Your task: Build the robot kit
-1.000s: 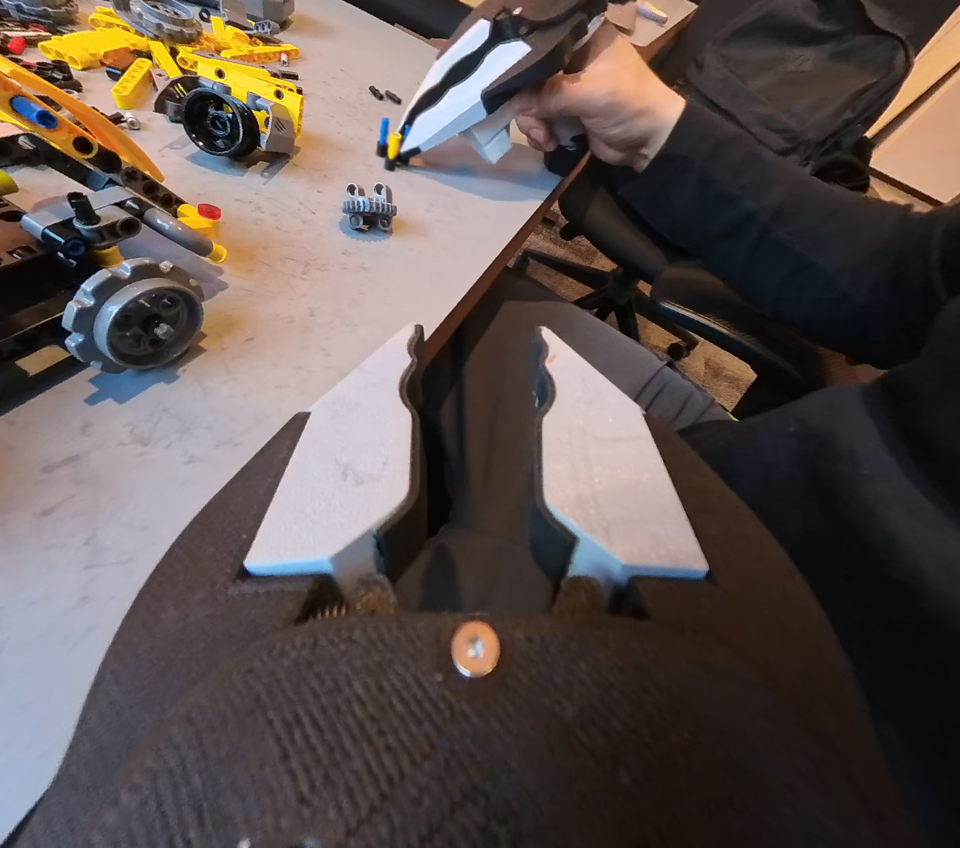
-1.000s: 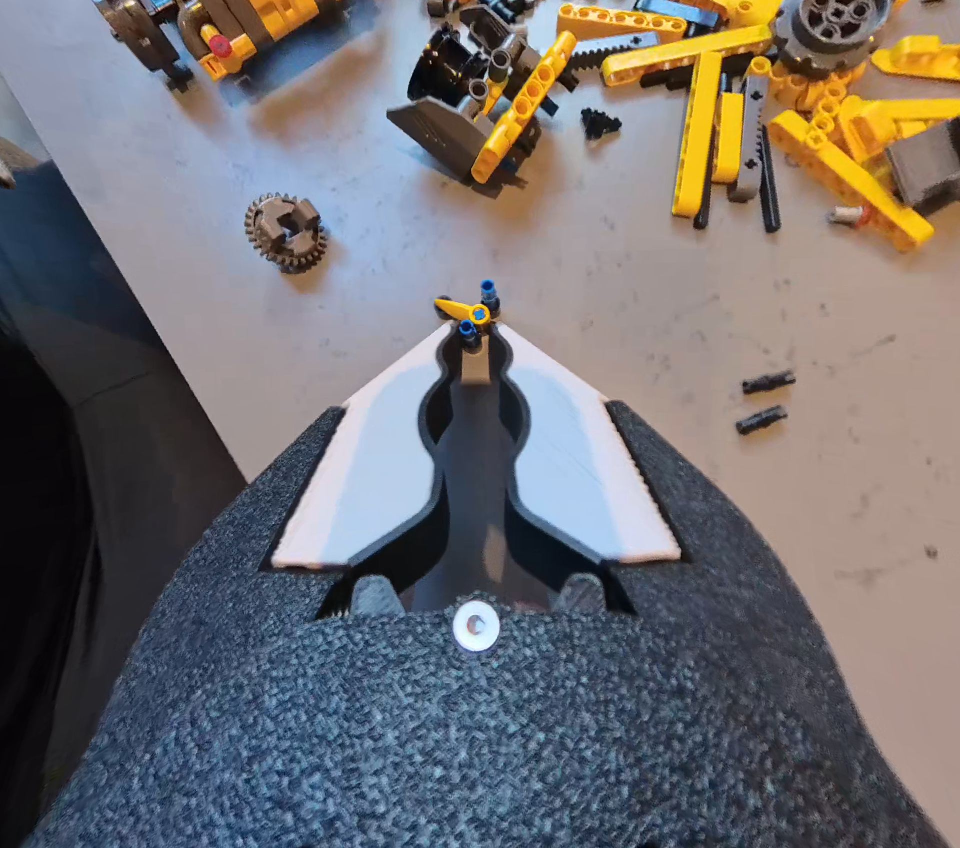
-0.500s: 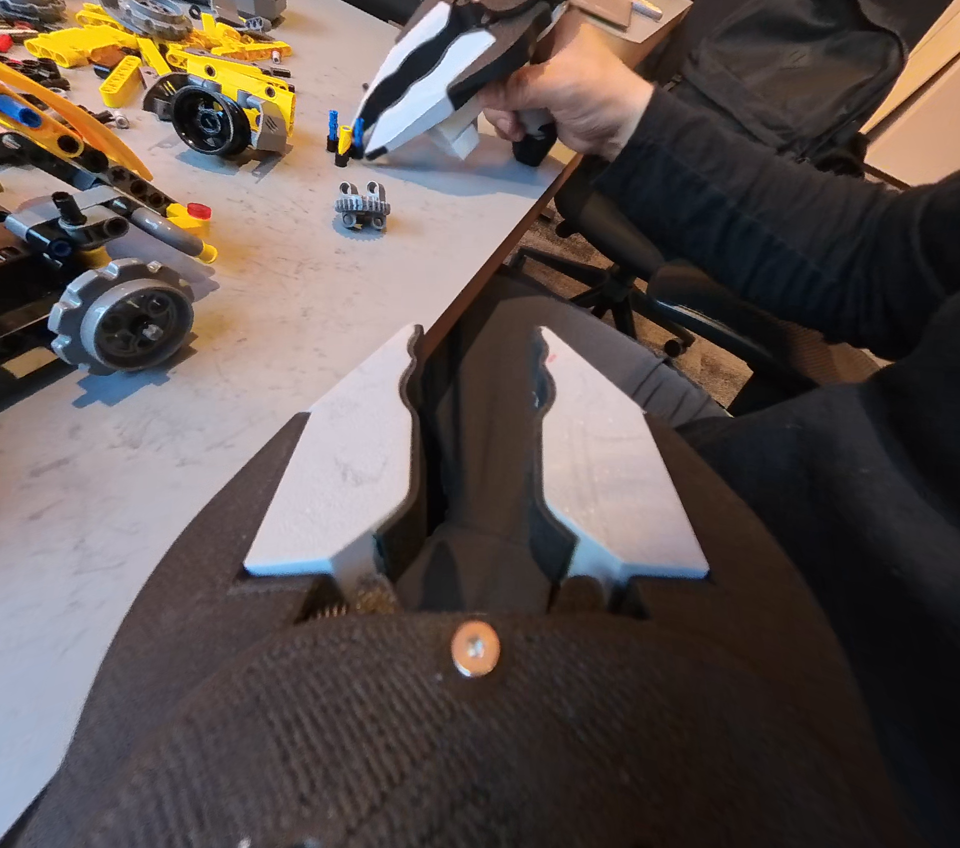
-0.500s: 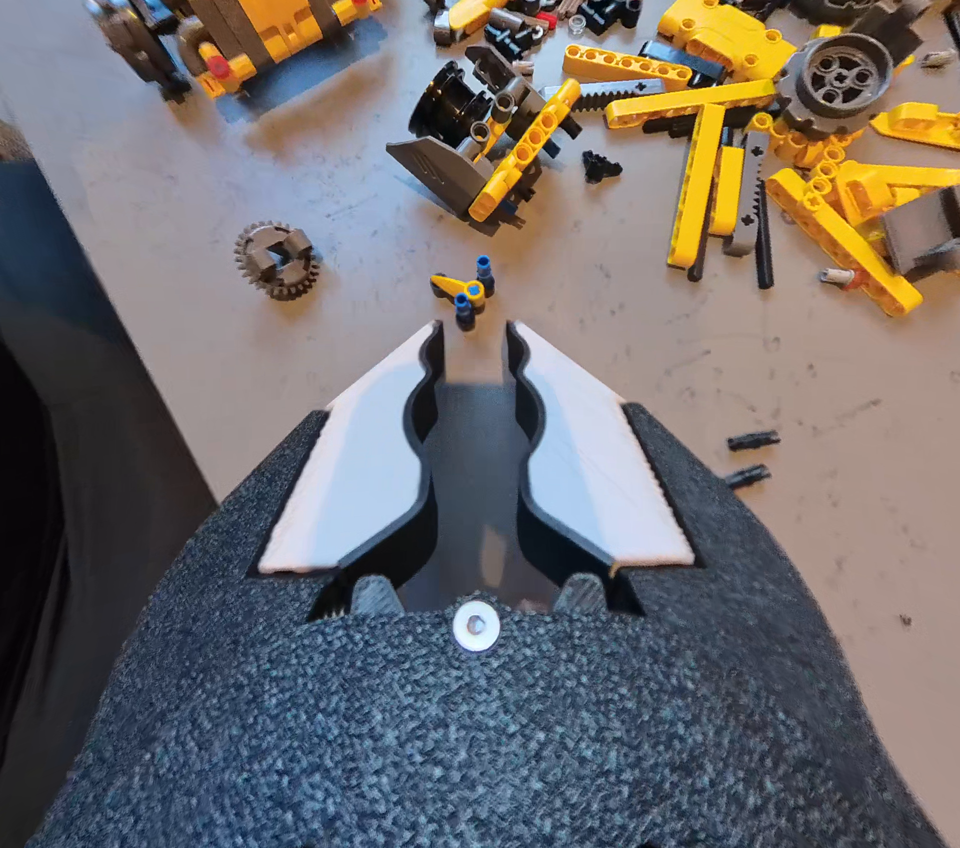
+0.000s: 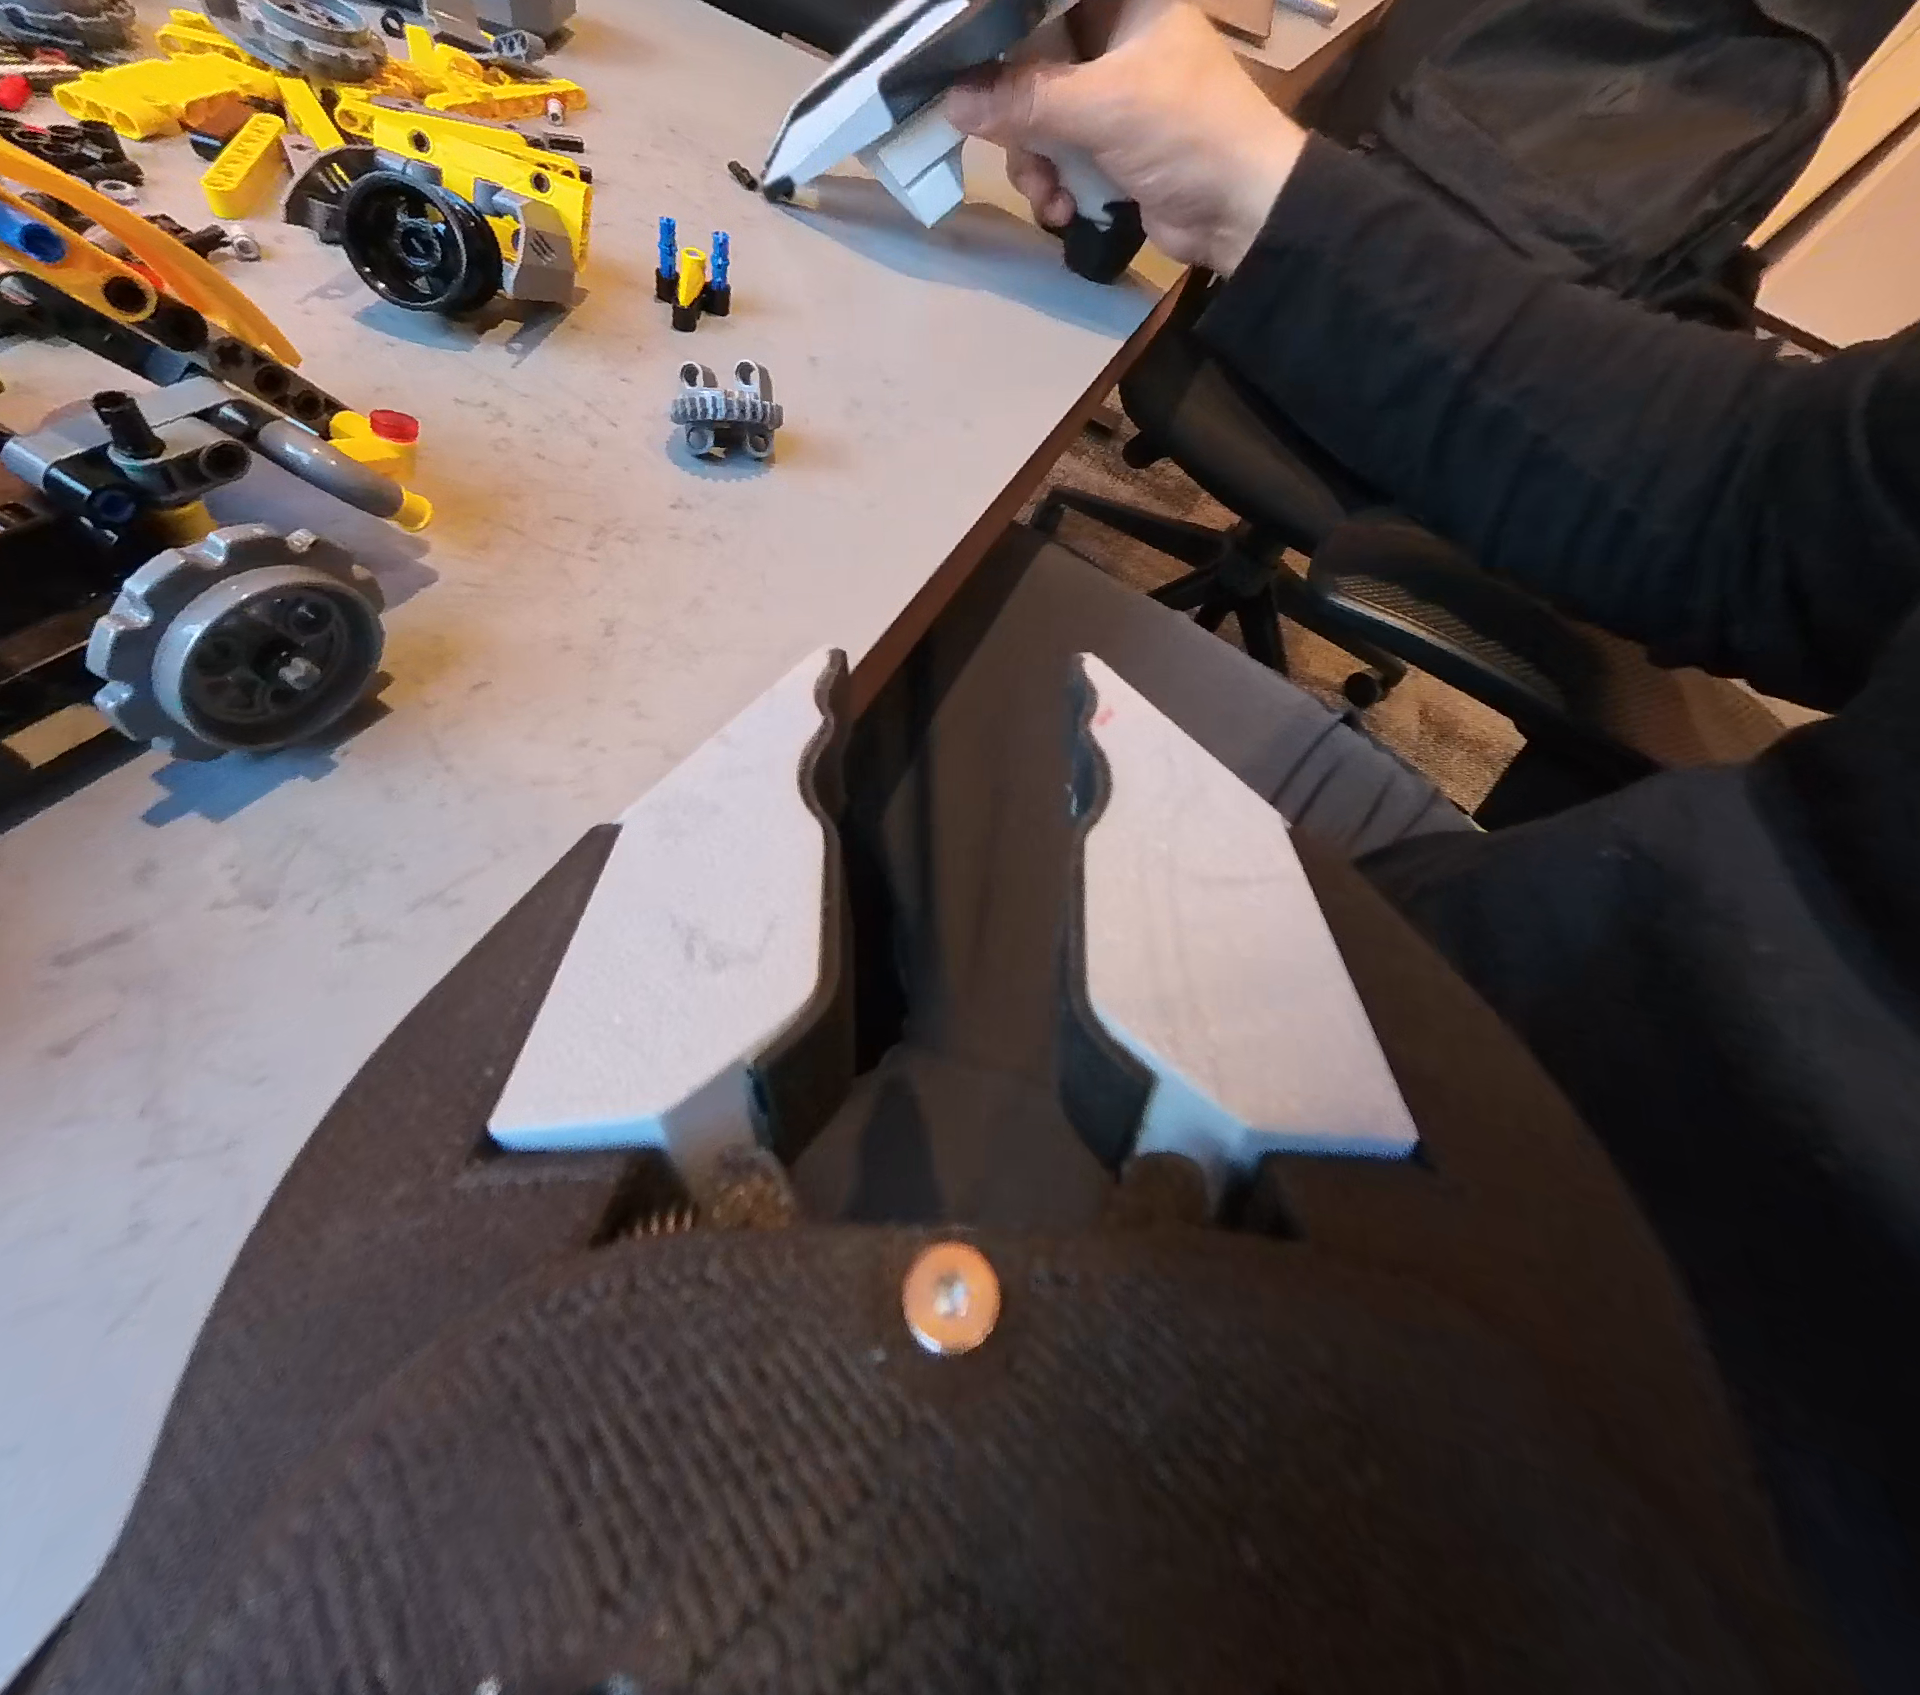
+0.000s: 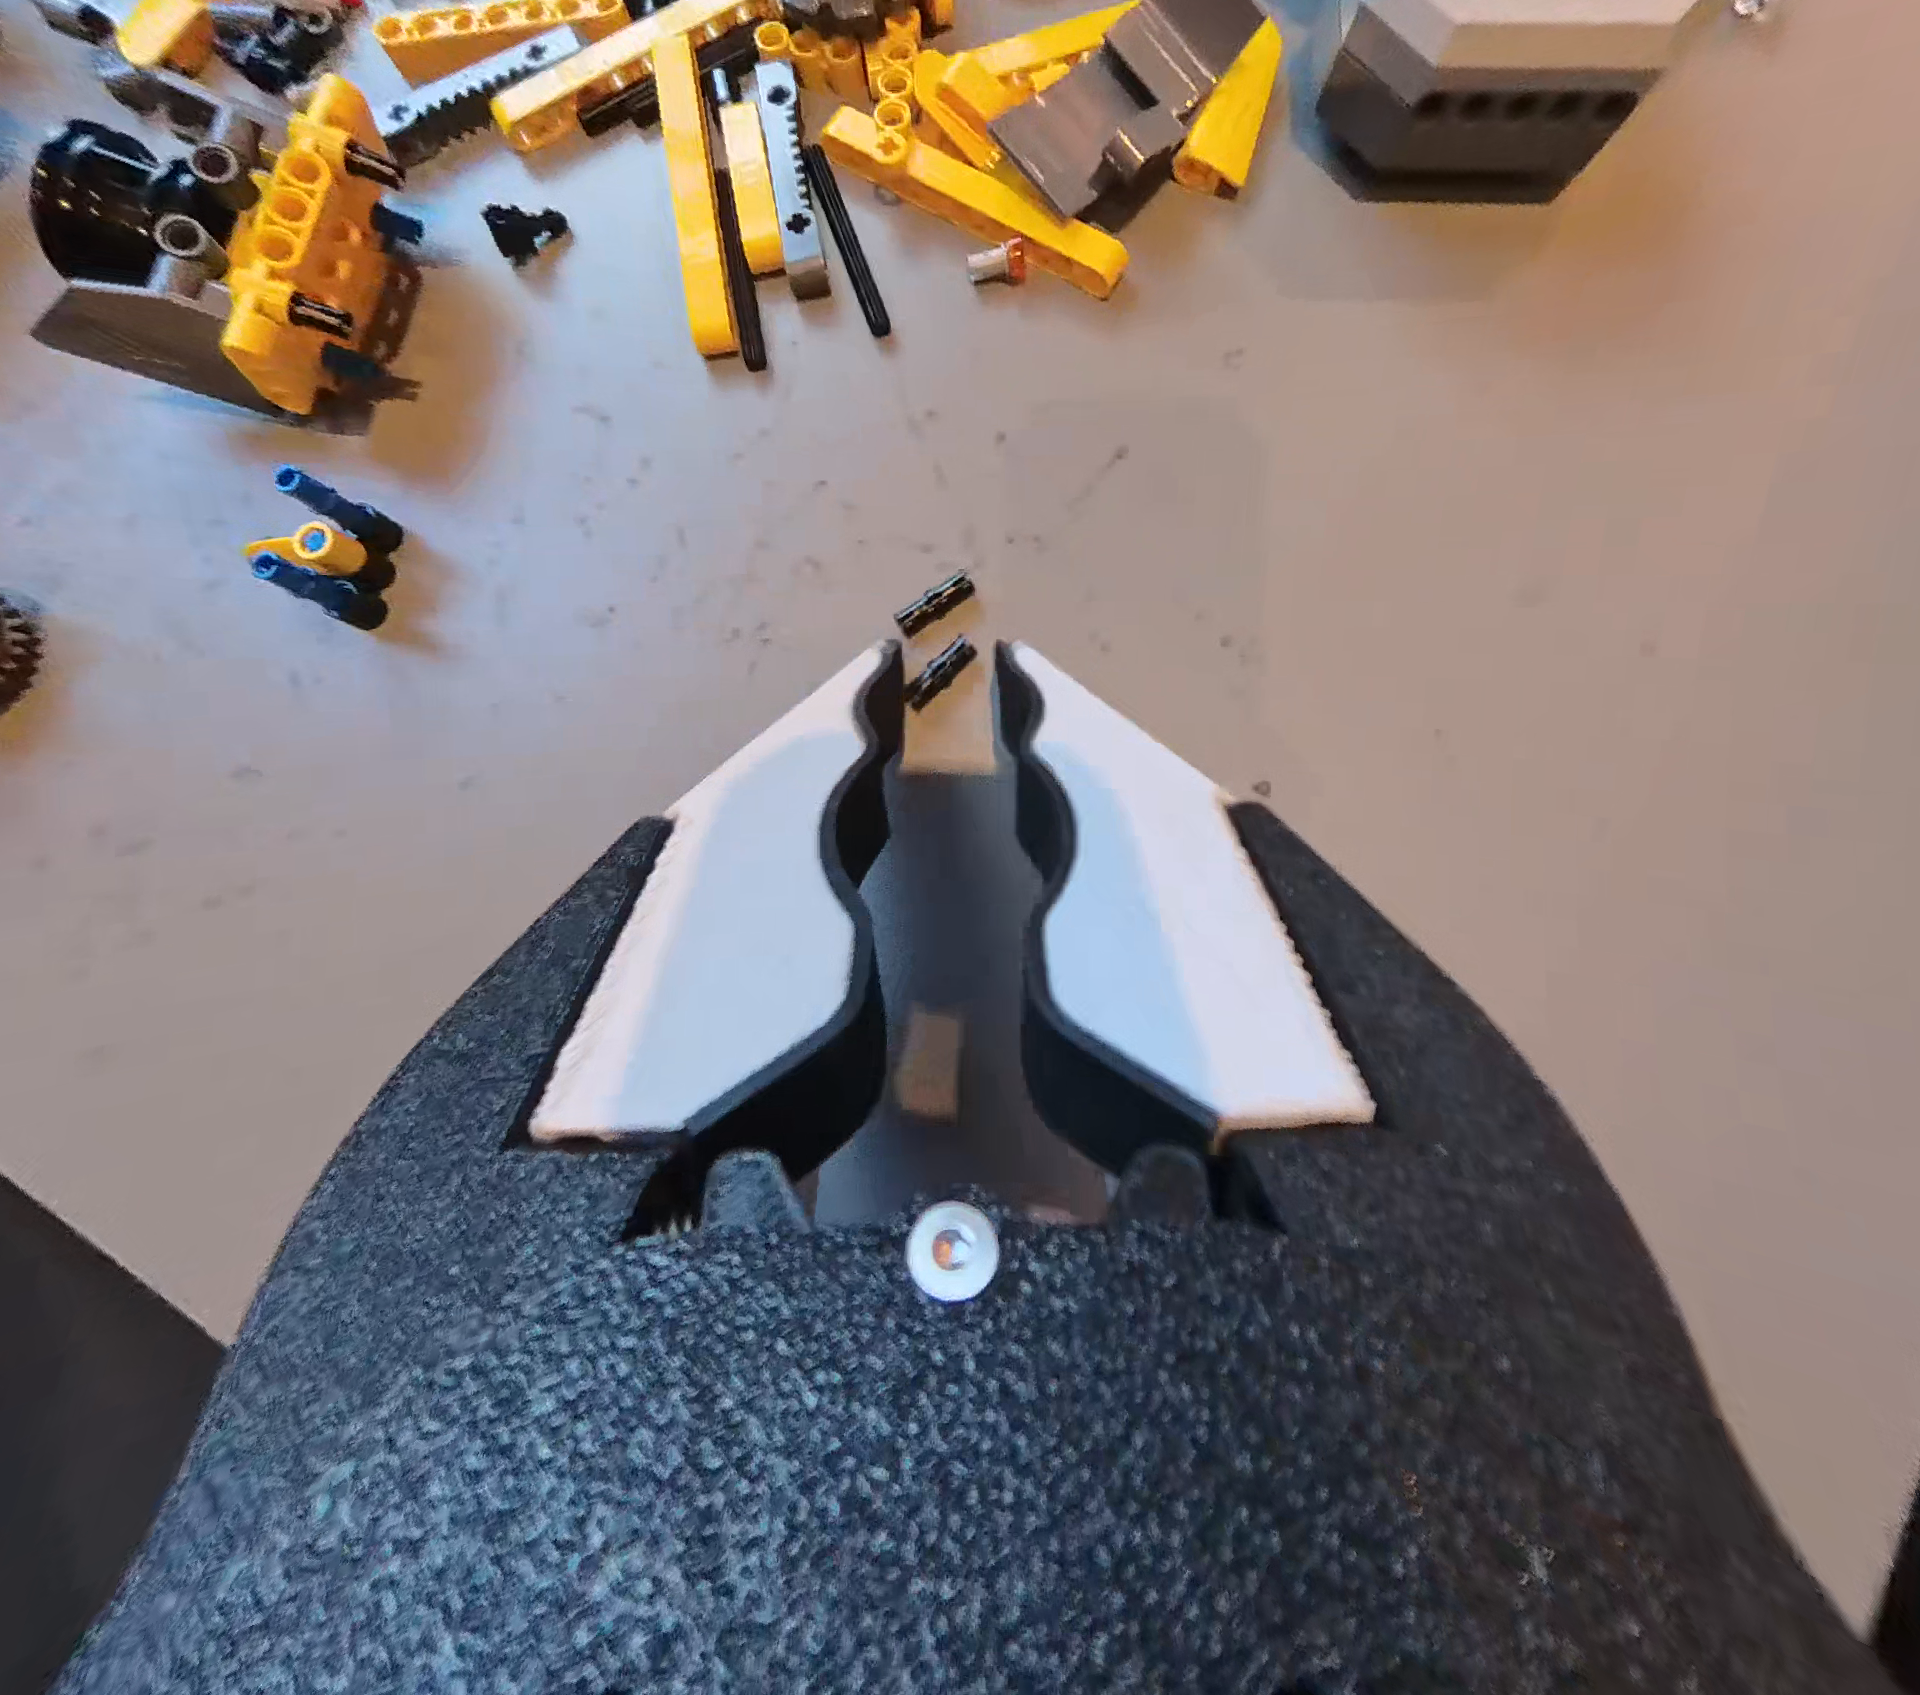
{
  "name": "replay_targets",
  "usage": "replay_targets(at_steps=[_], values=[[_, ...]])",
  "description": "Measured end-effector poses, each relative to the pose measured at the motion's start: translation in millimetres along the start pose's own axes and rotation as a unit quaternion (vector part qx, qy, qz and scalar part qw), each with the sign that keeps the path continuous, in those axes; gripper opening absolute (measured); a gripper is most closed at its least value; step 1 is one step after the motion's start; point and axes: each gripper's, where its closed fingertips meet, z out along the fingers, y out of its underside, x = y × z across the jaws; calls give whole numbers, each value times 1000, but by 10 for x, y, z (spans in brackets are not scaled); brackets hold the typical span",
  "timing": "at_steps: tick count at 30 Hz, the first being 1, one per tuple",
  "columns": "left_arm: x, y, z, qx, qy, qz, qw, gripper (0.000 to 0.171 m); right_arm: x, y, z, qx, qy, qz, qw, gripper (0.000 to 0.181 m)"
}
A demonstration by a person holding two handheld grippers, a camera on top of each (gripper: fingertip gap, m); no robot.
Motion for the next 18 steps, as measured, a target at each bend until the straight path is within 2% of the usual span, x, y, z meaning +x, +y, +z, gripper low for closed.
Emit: replay_targets(at_steps=[3,8,18], values=[[-12,3,4,-1,-1,-1,1000,39,-29,6,-3,1,-7,-1,1000,5],[0,-4,-14,1,2,-1,1000,39,-106,28,-27,4,-23,9,1000,5],[-35,-17,-58,6,7,-10,1000,43,-788,-13,-191,52,-112,-11,992,5]])
